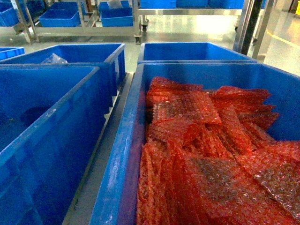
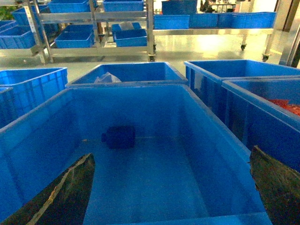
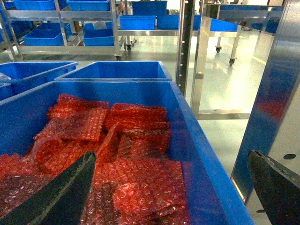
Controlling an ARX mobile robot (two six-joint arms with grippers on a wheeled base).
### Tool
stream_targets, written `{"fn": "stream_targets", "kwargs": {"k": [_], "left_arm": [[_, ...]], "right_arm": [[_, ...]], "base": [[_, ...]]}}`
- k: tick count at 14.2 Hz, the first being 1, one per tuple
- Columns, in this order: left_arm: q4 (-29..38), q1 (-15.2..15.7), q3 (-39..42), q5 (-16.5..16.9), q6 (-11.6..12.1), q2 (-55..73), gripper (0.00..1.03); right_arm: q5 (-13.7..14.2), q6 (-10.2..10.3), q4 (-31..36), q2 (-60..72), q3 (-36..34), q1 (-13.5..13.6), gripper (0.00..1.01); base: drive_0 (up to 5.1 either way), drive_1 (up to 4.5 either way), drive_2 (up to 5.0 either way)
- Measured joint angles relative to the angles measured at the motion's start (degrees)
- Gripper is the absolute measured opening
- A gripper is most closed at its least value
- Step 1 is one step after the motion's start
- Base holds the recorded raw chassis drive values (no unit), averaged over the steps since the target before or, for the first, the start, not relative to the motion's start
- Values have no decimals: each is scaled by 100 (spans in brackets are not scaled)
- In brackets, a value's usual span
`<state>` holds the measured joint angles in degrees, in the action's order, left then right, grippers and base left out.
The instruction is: Pick blue part to blue bin on bottom shelf
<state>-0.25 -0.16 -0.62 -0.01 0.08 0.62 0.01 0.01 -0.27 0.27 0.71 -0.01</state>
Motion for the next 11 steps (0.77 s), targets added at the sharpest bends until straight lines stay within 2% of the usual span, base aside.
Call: {"fn": "stream_targets", "kwargs": {"k": [11], "left_arm": [[0,0,0,0,-2,0,98]], "right_arm": [[0,0,0,0,0,0,98]], "base": [[0,0,0]]}}
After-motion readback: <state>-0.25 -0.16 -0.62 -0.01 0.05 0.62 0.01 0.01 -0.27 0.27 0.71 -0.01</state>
